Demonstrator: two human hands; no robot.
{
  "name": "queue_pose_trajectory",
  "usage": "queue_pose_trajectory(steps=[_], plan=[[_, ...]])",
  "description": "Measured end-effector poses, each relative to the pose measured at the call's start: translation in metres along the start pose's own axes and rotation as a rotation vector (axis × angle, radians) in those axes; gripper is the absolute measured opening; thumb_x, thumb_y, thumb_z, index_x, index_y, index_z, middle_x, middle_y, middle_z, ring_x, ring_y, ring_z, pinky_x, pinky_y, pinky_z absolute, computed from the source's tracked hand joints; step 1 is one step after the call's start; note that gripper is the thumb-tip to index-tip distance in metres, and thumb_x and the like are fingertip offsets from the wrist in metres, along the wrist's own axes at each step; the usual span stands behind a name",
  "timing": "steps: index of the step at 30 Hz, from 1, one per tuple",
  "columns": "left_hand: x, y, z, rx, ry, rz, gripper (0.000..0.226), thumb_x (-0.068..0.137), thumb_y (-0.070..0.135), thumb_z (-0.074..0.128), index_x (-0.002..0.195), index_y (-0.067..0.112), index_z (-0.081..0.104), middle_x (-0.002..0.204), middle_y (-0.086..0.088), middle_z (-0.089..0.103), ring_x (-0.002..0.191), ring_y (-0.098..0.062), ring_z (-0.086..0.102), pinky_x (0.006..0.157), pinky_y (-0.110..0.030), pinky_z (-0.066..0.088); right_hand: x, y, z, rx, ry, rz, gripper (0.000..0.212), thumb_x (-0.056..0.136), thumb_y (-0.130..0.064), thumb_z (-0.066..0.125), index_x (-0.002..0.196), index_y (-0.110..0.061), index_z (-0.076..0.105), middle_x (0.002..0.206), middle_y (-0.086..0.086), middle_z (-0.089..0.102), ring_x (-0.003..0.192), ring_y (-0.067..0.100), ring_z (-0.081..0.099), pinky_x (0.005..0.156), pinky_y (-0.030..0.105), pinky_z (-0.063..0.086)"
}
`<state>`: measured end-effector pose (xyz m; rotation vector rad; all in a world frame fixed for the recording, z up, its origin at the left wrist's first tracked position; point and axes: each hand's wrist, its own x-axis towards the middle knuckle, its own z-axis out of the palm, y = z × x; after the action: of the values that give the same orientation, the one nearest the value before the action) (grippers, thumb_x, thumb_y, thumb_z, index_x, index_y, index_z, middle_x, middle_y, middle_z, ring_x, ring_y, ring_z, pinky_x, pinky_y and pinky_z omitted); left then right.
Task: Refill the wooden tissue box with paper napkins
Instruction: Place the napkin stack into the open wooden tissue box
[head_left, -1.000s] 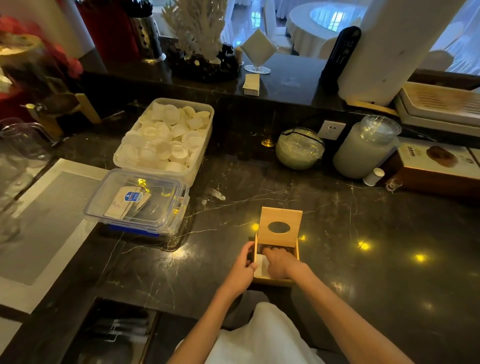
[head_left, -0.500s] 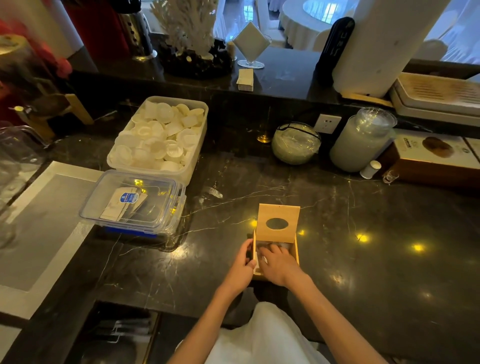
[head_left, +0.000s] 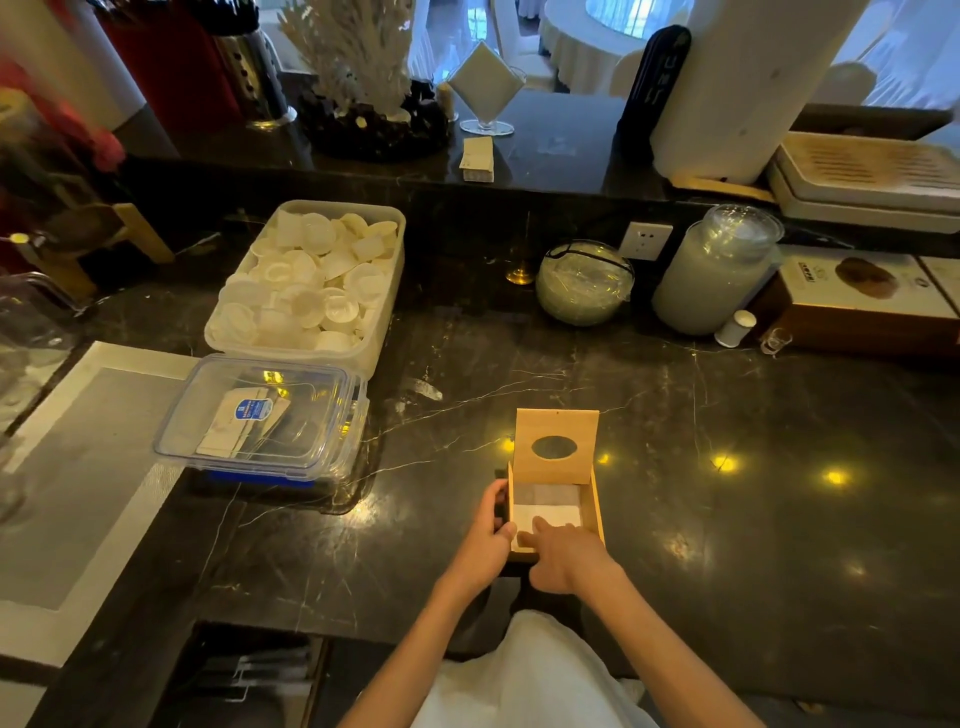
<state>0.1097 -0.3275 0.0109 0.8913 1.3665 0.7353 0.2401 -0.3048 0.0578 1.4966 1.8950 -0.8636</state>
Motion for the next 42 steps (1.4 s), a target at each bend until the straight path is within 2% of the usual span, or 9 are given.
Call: queue_pose_trajectory(steps=[6,12,21,26,31,33,36,39,42], plan=[[0.004,-0.003,-0.004,0.014,-0.009,0.012,0.061,0.095,0.000,0.045,0.141,0.038,0.030,0.142,0.003,0.040,0.121,-0.021,0.055,0.098,-0.048,0.053,0.000,-0.003,0.003,0.003,0.041,0.030,0.060,0.089,-0.028,0.050,0.145,-0.020,0.033,0.132,0.010,0.055,0.114,0.029,0.056,0.093,0.037,0.051],[0.002,-0.004,-0.002,0.028,-0.015,0.027,0.060,0.097,-0.002,0.043,0.142,0.036,0.029,0.128,0.015,0.043,0.124,-0.018,0.052,0.097,-0.033,0.053,0.004,-0.010,0.005,-0.025,0.037,0.070,0.082,0.086,-0.033,0.049,0.154,-0.028,0.003,0.153,0.016,0.032,0.137,0.041,0.032,0.106,0.050,0.040],[0.000,-0.004,0.000,0.022,-0.006,0.040,0.061,0.097,-0.001,0.044,0.139,0.041,0.029,0.139,0.007,0.039,0.129,-0.023,0.048,0.102,-0.042,0.050,-0.003,-0.013,0.005,-0.057,0.078,0.014,0.042,0.089,-0.029,0.050,0.131,-0.021,0.053,0.118,0.009,0.064,0.104,0.027,0.061,0.088,0.037,0.051],[0.000,-0.006,0.000,0.025,0.007,0.042,0.063,0.097,-0.001,0.043,0.144,0.039,0.028,0.149,0.001,0.033,0.131,-0.025,0.046,0.103,-0.045,0.049,-0.002,-0.015,0.000,-0.092,0.035,0.018,0.044,0.090,-0.029,0.047,0.133,-0.022,0.050,0.121,0.009,0.062,0.108,0.028,0.059,0.093,0.040,0.050],[-0.003,-0.005,0.001,0.051,0.008,0.038,0.063,0.096,0.008,0.042,0.141,0.050,0.027,0.151,0.003,0.031,0.133,-0.024,0.043,0.105,-0.055,0.045,-0.012,-0.009,0.013,-0.035,0.209,-0.030,0.043,0.088,-0.027,0.050,0.131,-0.023,0.053,0.119,0.007,0.065,0.106,0.027,0.061,0.090,0.039,0.052],[-0.005,-0.005,0.002,0.052,0.009,0.050,0.061,0.096,0.009,0.042,0.141,0.049,0.028,0.149,0.003,0.035,0.132,-0.023,0.044,0.105,-0.055,0.045,-0.014,-0.006,0.021,-0.041,0.239,-0.064,0.048,0.090,-0.030,0.050,0.138,-0.025,0.047,0.128,0.007,0.062,0.118,0.028,0.056,0.102,0.043,0.044],[-0.006,-0.004,0.003,0.020,0.031,0.039,0.055,0.099,0.007,0.043,0.147,0.031,0.030,0.143,-0.001,0.044,0.125,-0.019,0.052,0.100,-0.042,0.052,-0.019,0.006,0.027,0.078,0.368,-0.148,0.055,0.093,-0.029,0.051,0.146,-0.027,0.037,0.151,0.001,0.043,0.146,0.026,0.024,0.121,0.049,0.016],[-0.016,-0.007,0.005,0.007,0.088,0.042,0.050,0.101,0.009,0.044,0.148,0.020,0.033,0.142,-0.005,0.049,0.117,-0.010,0.056,0.085,-0.021,0.054,-0.024,0.028,0.038,0.252,0.726,-0.224,0.061,0.095,-0.033,0.049,0.151,-0.033,0.026,0.162,-0.007,0.018,0.151,0.018,0.001,0.122,0.051,0.009],[-0.030,-0.005,0.013,0.009,0.070,0.073,0.050,0.103,0.017,0.042,0.151,0.022,0.028,0.145,0.001,0.045,0.126,-0.009,0.047,0.095,-0.020,0.046,-0.038,0.048,0.040,0.982,0.548,-0.259,0.073,0.091,-0.056,0.048,0.153,-0.040,0.011,0.162,-0.012,0.009,0.150,0.013,0.008,0.120,0.044,0.013]])
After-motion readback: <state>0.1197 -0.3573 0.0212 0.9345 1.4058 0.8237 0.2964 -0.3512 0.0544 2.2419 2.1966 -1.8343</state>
